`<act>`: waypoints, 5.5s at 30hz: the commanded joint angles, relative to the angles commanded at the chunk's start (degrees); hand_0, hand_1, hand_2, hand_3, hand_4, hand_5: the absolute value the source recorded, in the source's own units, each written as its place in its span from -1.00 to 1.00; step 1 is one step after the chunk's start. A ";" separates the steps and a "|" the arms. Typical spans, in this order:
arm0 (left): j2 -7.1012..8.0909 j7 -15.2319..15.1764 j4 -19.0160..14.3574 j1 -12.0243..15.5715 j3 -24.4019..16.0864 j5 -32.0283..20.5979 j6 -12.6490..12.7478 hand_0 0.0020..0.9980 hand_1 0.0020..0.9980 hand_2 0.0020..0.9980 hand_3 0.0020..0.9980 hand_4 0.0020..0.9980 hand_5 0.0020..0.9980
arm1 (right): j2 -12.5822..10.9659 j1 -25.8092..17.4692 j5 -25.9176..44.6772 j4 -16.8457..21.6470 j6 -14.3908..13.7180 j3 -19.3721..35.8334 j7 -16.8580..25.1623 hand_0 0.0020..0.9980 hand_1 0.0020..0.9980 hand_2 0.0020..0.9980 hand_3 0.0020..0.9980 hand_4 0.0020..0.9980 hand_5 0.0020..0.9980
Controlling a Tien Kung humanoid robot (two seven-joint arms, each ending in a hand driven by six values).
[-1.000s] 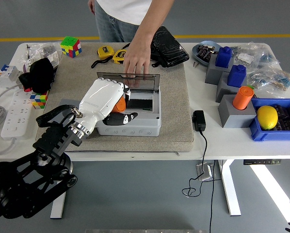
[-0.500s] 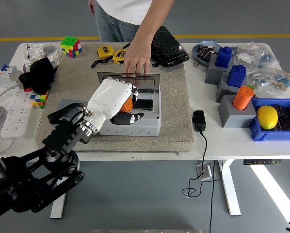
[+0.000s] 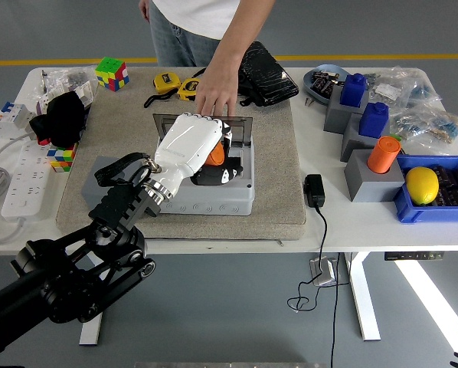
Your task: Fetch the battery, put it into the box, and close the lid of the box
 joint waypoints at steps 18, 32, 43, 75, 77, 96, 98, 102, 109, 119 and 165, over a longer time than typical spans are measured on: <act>-3.93 -2.61 5.02 -2.60 3.55 0.00 3.27 -0.86 -0.93 -0.83 -0.82 0.49 -0.74 | 0.16 -0.07 -0.07 0.00 -0.01 -0.14 -0.11 0.69 0.58 0.53 0.59 1.00 1.00; -6.68 -5.51 13.08 -4.17 2.69 0.00 7.39 -0.86 -0.92 -0.83 -0.81 0.49 -0.73 | 0.30 -0.06 -0.05 0.00 -0.04 -0.31 -0.14 0.69 0.58 0.53 0.59 1.00 1.00; -6.88 -6.97 14.06 -3.21 3.02 0.00 8.78 -0.84 -0.89 -0.81 -0.80 0.51 -0.73 | 0.39 -0.12 0.42 0.00 0.10 -0.76 -0.09 0.69 0.58 0.53 0.59 1.00 1.00; -6.75 -8.35 16.24 -3.36 3.61 0.00 7.05 -0.73 -0.81 -0.75 -0.72 0.83 -0.56 | 0.10 -0.21 0.83 0.00 0.07 -1.15 -0.29 0.67 0.56 0.52 0.59 1.00 1.00; -6.68 -8.32 16.22 -3.35 3.63 0.00 6.91 -0.73 -0.81 -0.75 -0.72 0.83 -0.56 | 0.08 -0.22 0.79 0.00 0.08 -1.08 -0.33 0.67 0.56 0.52 0.59 1.00 1.00; -6.45 -8.75 15.72 -3.39 3.10 0.00 5.34 -0.38 -0.05 -0.16 -0.18 1.00 -0.37 | 0.15 -0.25 1.13 0.00 0.11 -1.32 -0.27 0.68 0.55 0.52 0.59 1.00 1.00; -6.43 -8.71 15.57 -3.42 3.04 0.00 5.40 -0.38 -0.05 -0.16 -0.18 1.00 -0.37 | 0.16 -0.25 1.16 0.00 0.12 -1.37 -0.27 0.68 0.55 0.52 0.59 1.00 1.00; -6.33 -8.59 15.22 -3.43 3.00 0.00 5.44 -0.29 0.15 -0.04 -0.07 0.99 -0.39 | 0.13 -0.24 1.19 0.00 0.09 -1.38 -0.27 0.68 0.56 0.52 0.59 1.00 1.00; -5.30 -7.75 10.69 -2.74 2.48 0.00 6.12 0.01 0.47 0.36 0.21 1.00 -0.30 | 0.17 -0.31 1.11 0.00 0.12 -1.35 -0.33 0.68 0.55 0.52 0.59 1.00 1.00; -2.05 -8.43 -7.63 1.61 -6.99 0.00 4.12 0.97 1.00 0.98 0.91 1.00 0.13 | 0.20 -0.70 1.11 0.00 0.10 -1.23 -0.38 0.68 0.55 0.52 0.59 1.00 1.00; 2.69 -7.62 -6.45 8.06 -28.62 -23.32 -13.02 0.98 0.90 0.75 0.74 1.00 1.00 | 0.26 -0.30 1.86 0.00 -0.12 -1.01 -0.37 0.67 0.55 0.52 0.59 1.00 1.00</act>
